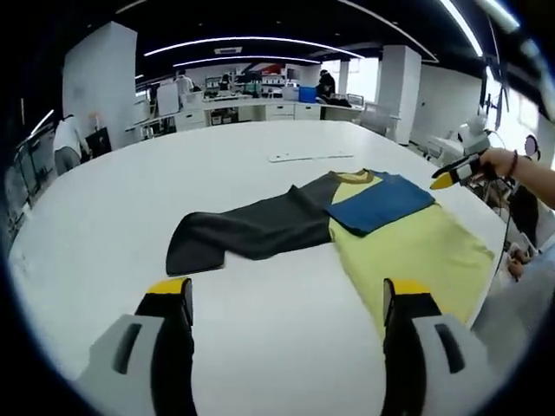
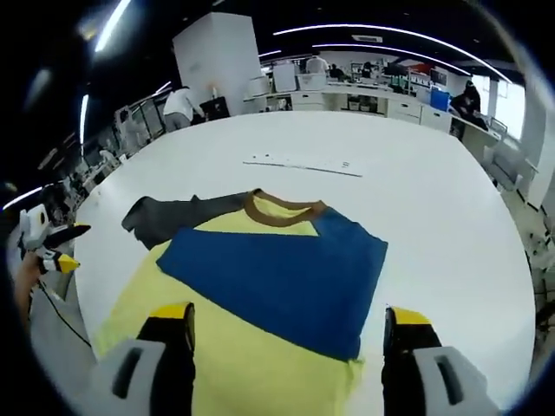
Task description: Fold the garment on the visible template until the final outline fits inside the template.
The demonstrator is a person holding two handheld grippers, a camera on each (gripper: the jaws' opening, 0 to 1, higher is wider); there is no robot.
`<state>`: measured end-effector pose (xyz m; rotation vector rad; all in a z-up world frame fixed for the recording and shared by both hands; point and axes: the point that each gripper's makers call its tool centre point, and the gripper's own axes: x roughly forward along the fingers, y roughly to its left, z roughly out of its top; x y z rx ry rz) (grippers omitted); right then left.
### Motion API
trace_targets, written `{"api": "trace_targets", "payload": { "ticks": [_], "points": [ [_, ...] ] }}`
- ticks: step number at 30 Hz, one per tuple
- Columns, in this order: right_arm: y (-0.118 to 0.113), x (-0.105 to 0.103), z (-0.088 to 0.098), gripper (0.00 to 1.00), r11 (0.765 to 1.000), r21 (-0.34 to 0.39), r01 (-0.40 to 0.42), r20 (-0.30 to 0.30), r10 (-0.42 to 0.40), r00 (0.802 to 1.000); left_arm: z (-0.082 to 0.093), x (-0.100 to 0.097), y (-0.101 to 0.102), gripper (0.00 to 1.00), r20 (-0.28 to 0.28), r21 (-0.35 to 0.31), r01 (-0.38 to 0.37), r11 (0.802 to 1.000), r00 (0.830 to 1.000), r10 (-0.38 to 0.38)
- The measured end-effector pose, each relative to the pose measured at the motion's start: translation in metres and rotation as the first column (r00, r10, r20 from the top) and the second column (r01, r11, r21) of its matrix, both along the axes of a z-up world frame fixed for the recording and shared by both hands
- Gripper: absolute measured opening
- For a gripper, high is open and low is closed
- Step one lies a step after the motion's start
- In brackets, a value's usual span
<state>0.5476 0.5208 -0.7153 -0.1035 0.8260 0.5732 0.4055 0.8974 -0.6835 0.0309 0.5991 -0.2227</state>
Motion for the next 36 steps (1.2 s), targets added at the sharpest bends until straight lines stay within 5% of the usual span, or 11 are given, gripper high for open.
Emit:
{"api": "trace_targets", "payload": {
  "ticks": [13,24,36],
  "points": [
    [-0.029,-0.013,-0.02,0.8,0.999,-0.013,0.033,-0.01,-0.033,0.999,0.001,0.042,0.026,0.59,0.098,0.03,-0.056,0.998,0.994,0.053],
    [-0.034,-0.023,-0.029,0.67,0.998,0.015,0.063,-0.02,-0.063,0.998,-0.035,0.066,0.056,0.27,0.051,0.09,-0.083,0.992,0.996,0.079],
    [-0.038,-0.036,-0.023,0.7,0.997,0.037,0.07,-0.01,-0.07,0.998,-0.066,0.079,0.069,0.17,-0.006,0.114,-0.098,0.989,0.995,0.099]
  ]
}}
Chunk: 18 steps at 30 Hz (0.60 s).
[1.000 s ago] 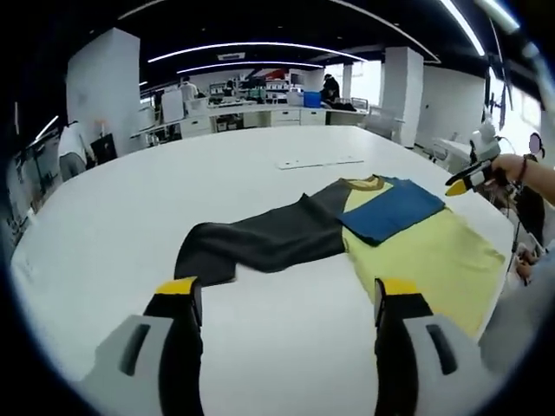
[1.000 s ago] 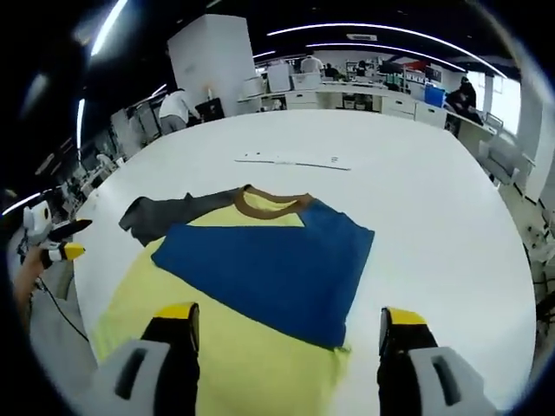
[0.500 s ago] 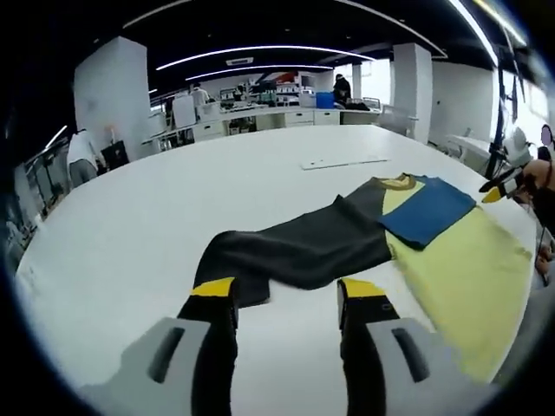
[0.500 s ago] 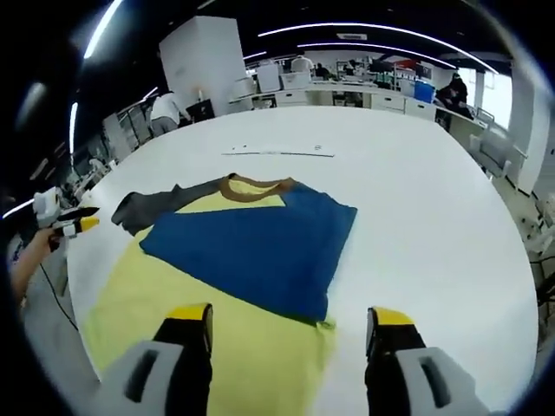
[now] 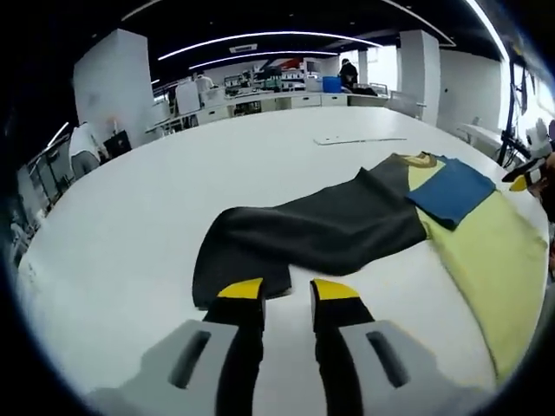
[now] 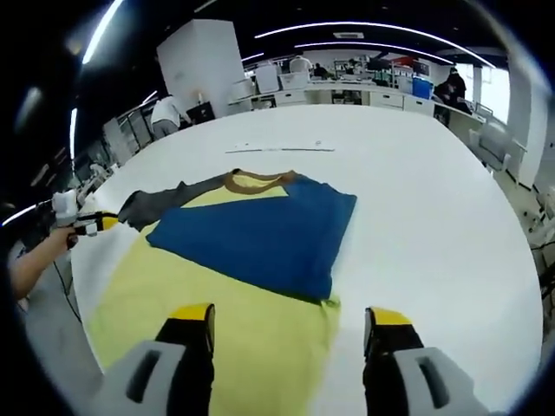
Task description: Fold the garment on the visible template until the final outline fits inside the template.
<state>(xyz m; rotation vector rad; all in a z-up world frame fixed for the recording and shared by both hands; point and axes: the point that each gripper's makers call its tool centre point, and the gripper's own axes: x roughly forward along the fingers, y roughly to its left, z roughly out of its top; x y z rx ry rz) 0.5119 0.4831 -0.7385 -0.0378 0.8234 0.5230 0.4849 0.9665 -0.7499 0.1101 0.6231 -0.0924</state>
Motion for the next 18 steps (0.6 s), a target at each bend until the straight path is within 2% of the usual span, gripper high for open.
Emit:
{"api": "trace_targets", "payload": {
  "ticks": [11,18],
  "points": [
    [-0.001,-0.019,0.017,0.79,0.999,0.046,-0.022,0.02,0.021,1.0,-0.015,0.002,0.005,0.14,-0.05,0.012,-0.024,1.0,0.998,0.025],
    [0.002,-0.03,0.03,0.88,0.996,0.072,-0.05,0.035,0.048,0.998,-0.015,0.003,0.002,0.13,-0.036,-0.003,-0.028,1.0,0.999,0.028]
  ]
}}
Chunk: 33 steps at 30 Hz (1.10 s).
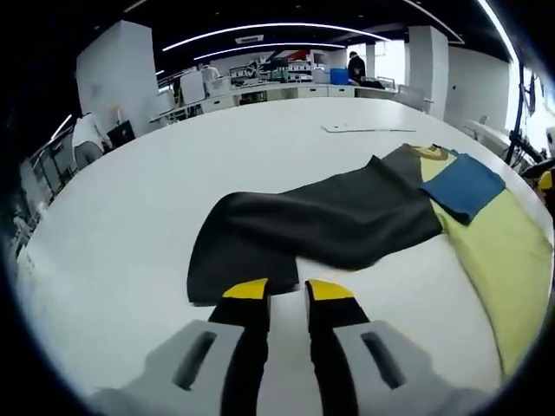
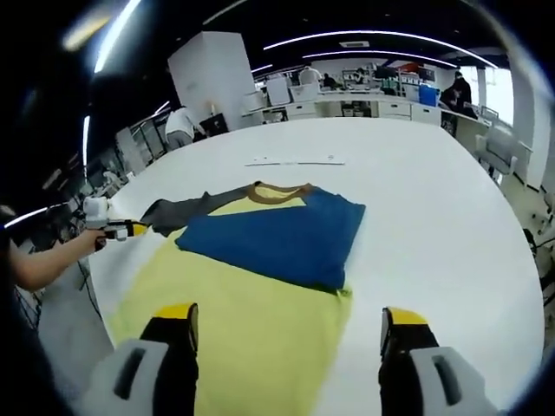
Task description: Fold the garment on the visible template until the final outline fits inside the template.
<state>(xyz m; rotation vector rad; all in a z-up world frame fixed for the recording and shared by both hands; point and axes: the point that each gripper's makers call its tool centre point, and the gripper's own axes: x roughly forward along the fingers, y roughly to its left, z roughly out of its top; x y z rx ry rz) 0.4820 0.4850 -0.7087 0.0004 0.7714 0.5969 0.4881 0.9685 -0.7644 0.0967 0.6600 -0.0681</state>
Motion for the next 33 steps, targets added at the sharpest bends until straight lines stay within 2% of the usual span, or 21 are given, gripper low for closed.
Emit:
{"api": "trace_targets", "payload": {
  "ticks": [6,7,10,16,20,27,33],
  "points": [
    [0.005,-0.008,0.005,0.94,1.0,0.006,-0.019,0.001,0.019,1.0,-0.002,0.002,0.001,0.08,-0.005,-0.007,-0.019,1.0,1.0,0.018],
    [0.008,-0.008,0.008,0.94,1.0,0.027,-0.008,-0.001,0.008,1.0,-0.002,0.003,0.001,0.07,-0.007,-0.015,-0.027,1.0,1.0,0.027],
    [0.018,-0.009,0.015,0.94,0.997,0.077,0.012,0.017,-0.014,1.0,-0.002,0.004,0.007,0.0,-0.01,0.029,-0.028,0.999,1.0,0.028],
    [0.029,-0.018,0.019,0.95,0.995,0.101,-0.014,0.005,0.013,1.0,0.001,0.001,0.008,0.0,-0.019,-0.003,-0.029,1.0,0.999,0.029],
    [0.027,-0.021,0.026,0.96,0.996,0.088,-0.028,0.019,0.027,0.999,0.009,-0.005,0.011,0.0,-0.008,0.013,-0.028,1.0,1.0,0.029],
    [0.022,-0.023,0.042,0.96,0.994,0.111,-0.016,0.046,0.011,0.999,0.021,-0.016,0.02,0.0,-0.003,0.036,-0.046,0.998,0.999,0.046],
    [0.015,-0.031,0.045,0.98,0.996,0.09,-0.026,0.046,0.022,0.999,0.02,-0.026,0.036,0.0,-0.022,0.078,-0.059,0.995,0.998,0.061]
  ]
}}
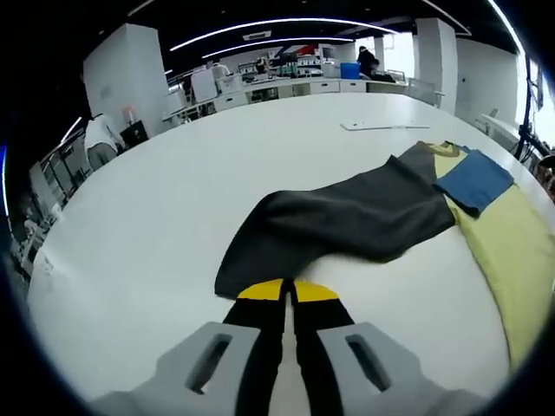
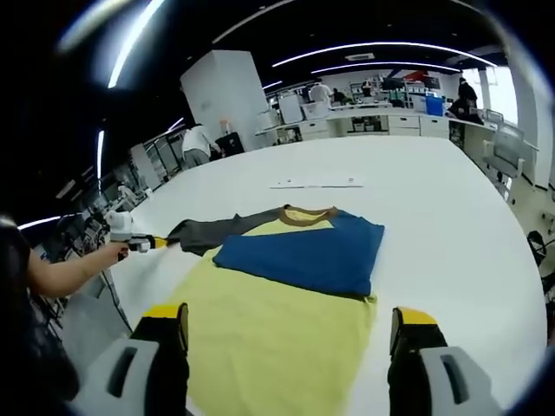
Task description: Fold the garment on the visible template until the final outline fits inside the template.
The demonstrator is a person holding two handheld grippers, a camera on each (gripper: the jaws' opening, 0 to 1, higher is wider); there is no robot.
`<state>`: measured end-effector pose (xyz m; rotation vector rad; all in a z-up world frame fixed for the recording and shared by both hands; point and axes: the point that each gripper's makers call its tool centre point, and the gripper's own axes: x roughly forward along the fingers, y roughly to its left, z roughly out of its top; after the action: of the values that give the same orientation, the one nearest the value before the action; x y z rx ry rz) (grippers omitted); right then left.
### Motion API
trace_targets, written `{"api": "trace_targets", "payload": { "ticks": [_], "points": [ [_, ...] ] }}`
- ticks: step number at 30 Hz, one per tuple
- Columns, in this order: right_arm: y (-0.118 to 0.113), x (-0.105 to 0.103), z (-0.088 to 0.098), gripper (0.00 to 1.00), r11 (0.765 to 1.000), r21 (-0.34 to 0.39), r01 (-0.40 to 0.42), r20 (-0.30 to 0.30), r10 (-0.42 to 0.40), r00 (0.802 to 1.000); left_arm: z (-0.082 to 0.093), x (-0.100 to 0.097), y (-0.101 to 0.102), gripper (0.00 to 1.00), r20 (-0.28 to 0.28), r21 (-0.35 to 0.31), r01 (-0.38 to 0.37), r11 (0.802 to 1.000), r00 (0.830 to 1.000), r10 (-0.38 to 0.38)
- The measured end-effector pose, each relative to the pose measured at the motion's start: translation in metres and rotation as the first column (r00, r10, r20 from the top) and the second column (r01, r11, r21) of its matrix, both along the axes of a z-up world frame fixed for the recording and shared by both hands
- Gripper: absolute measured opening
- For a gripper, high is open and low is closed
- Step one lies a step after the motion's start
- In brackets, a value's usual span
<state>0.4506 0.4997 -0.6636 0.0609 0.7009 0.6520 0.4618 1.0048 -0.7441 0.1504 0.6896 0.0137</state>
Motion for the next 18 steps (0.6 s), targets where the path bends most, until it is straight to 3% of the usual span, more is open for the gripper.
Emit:
{"api": "trace_targets", "payload": {
  "ticks": [7,18],
  "points": [
    [-0.007,-0.012,-0.005,0.98,0.999,-0.041,-0.002,-0.019,0.001,1.0,0.001,-0.006,0.017,0.0,0.001,0.007,-0.039,0.999,0.999,0.039],
    [-0.007,-0.019,-0.006,0.97,0.999,-0.039,0.017,-0.029,-0.018,0.999,0.004,-0.01,0.041,0.0,-0.002,0.04,-0.081,0.996,0.997,0.081]
  ]
}}
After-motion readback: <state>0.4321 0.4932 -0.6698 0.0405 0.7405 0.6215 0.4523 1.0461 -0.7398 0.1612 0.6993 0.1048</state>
